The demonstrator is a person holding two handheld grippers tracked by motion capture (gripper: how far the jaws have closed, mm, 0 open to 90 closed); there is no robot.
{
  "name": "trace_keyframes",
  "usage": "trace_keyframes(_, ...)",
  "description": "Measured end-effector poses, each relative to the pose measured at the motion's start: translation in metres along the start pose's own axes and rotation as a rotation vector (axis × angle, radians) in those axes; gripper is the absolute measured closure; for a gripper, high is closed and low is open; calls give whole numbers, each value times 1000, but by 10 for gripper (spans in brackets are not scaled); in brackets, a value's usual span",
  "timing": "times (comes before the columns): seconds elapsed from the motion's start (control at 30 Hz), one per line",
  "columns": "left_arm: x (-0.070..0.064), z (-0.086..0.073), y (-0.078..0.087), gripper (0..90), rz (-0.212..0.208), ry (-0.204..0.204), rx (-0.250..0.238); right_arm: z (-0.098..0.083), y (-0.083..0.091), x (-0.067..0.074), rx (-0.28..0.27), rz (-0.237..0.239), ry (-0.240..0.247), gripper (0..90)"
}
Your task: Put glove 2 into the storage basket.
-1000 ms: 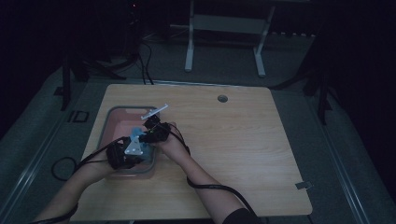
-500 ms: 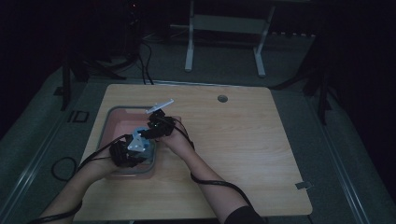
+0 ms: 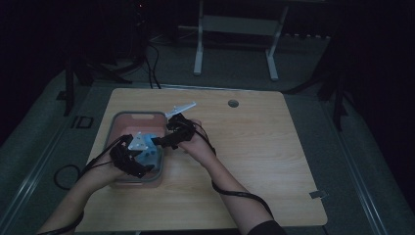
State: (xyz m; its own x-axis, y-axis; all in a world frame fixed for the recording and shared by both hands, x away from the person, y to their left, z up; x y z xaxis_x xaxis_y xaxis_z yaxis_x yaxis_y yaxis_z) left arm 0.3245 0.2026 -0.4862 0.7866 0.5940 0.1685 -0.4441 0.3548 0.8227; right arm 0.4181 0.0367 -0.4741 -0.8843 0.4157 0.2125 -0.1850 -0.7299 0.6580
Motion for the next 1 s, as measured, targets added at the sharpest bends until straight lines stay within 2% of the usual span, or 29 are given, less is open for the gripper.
trace_keyframes(0.07,0,3,2,103,-3,27,-19,-3,6,0,-6,-3,3,145)
trace_keyframes(0.1,-1,4,2,93,10,31,-28,-5,8,-1,-3,-6,5,145)
trace_keyframes(0.17,-2,6,3,93,13,34,-39,-7,10,-1,-1,-10,8,146)
trace_keyframes(0.23,-7,12,4,93,24,45,-67,-13,17,-3,-5,-13,3,146)
trace_keyframes(0.3,-11,17,4,93,47,42,-93,-18,23,-4,-9,-22,4,146)
trace_keyframes(0.33,-14,20,4,92,45,41,-111,-20,26,-6,-12,-25,5,146)
trace_keyframes(0.4,-19,25,3,92,14,41,-141,-24,32,-9,-16,-31,5,147)
trace_keyframes(0.47,-24,31,1,90,12,32,-151,-29,37,-11,-17,-31,1,147)
trace_keyframes(0.53,-32,37,-5,90,-23,36,-161,-38,45,-14,-19,-38,3,147)
trace_keyframes(0.6,-39,41,-8,90,-28,28,-171,-45,49,-16,-19,-38,6,147)
trace_keyframes(0.63,-39,41,-8,90,-28,28,-171,-45,49,-16,-19,-38,6,147)
trace_keyframes(0.83,-64,50,-20,90,-65,-16,-171,-71,60,-19,-11,-35,13,146)
trace_keyframes(1.0,-78,57,-30,90,-101,-34,-165,-92,67,-22,-13,-36,44,143)
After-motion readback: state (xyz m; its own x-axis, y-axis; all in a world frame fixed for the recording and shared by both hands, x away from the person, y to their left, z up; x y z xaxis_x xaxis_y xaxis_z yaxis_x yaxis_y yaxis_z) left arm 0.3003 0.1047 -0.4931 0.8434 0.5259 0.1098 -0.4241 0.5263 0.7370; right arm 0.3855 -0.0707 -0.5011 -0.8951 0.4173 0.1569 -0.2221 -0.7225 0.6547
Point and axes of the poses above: each handheld gripper's, and its own axes: y roughly backward along the jaws, z roughly out of its top, x roughly to its left, the point moved 2 cm from there along -y, roughly forward along the jaws, and after that the axes turned 4 degrees about x, right-handed, at the moved point
